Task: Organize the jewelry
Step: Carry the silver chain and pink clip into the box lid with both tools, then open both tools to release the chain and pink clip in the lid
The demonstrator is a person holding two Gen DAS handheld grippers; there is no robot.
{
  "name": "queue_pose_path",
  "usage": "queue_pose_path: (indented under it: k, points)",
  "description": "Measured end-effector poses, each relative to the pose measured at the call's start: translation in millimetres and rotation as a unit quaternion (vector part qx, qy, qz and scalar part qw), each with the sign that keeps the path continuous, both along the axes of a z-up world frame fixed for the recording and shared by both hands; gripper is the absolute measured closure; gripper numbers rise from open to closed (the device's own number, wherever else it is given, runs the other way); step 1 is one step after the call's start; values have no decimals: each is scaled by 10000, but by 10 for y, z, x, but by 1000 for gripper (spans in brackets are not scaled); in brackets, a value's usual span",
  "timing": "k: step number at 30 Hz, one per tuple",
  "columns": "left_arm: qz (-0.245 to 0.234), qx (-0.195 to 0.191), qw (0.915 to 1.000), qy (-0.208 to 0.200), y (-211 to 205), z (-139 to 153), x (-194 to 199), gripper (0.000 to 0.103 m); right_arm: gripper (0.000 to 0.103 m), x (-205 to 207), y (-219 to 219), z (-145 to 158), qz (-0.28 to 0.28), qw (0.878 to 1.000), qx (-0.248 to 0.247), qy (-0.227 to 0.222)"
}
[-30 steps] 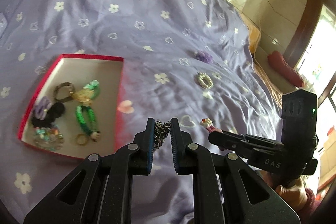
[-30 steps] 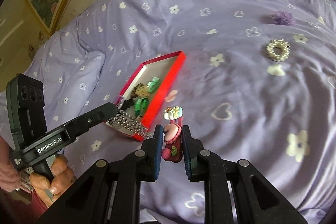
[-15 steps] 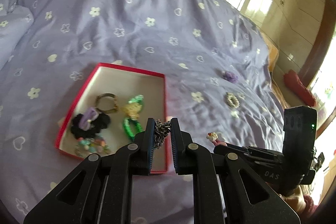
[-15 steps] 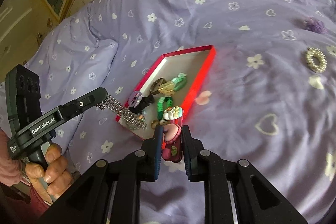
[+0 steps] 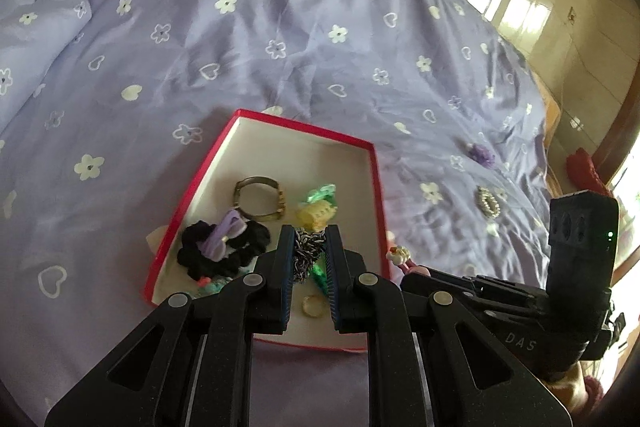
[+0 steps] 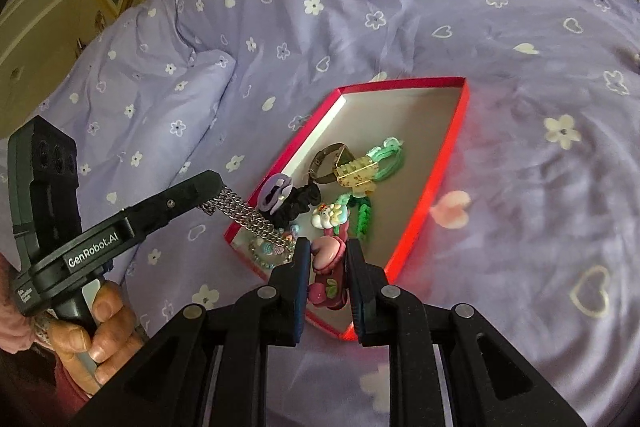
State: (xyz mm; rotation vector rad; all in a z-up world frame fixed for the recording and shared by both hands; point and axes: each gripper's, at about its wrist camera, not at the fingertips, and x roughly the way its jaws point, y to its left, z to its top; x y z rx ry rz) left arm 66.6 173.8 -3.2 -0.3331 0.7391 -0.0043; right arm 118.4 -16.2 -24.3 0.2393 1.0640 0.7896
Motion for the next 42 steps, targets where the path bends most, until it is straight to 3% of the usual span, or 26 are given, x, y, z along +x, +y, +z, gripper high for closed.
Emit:
queue_pose_path:
  k: [20,42]
  points:
    - [338,35,9973,646,393,-677,254,90,85,284,548,-470,269,9964,-799,106]
    - [418,173,9941,985,403,-891,294,90,84,285,584,-508,292,9958,-866,85]
